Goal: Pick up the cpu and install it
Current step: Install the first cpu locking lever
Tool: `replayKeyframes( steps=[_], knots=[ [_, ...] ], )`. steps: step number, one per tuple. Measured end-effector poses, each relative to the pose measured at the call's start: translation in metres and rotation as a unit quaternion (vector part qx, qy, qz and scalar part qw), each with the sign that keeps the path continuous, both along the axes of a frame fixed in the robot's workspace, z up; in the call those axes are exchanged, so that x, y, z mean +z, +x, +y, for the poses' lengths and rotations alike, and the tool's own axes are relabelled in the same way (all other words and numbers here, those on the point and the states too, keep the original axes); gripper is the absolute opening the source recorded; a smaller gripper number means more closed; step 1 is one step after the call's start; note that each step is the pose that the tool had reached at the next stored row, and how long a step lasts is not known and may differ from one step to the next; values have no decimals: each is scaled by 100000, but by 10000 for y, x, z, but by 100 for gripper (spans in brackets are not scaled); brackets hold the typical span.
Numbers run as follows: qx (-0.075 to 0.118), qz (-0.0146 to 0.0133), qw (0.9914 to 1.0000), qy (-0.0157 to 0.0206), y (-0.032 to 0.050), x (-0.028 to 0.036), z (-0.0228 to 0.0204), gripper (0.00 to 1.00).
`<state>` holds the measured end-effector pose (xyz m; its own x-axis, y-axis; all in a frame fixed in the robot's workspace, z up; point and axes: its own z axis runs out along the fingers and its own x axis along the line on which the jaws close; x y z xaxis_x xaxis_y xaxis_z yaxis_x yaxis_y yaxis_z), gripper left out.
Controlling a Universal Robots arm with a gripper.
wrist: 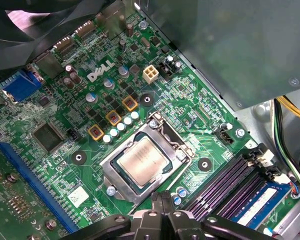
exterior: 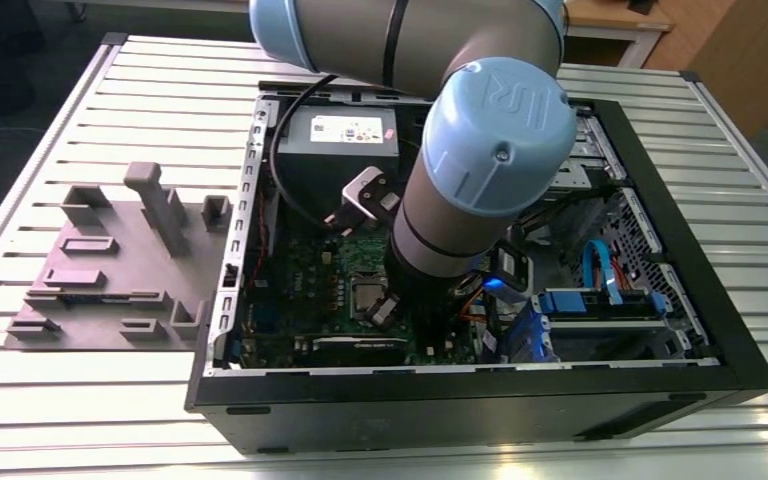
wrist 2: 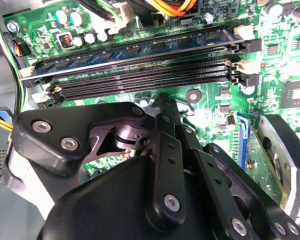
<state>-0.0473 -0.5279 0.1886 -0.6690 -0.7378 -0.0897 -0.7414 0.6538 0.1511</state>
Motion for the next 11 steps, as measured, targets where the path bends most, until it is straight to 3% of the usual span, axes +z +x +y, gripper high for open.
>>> replayKeyframes(
  steps=[11],
  knots=[
    [-1,-1,100000,15,-8,79,1,10]
  ],
)
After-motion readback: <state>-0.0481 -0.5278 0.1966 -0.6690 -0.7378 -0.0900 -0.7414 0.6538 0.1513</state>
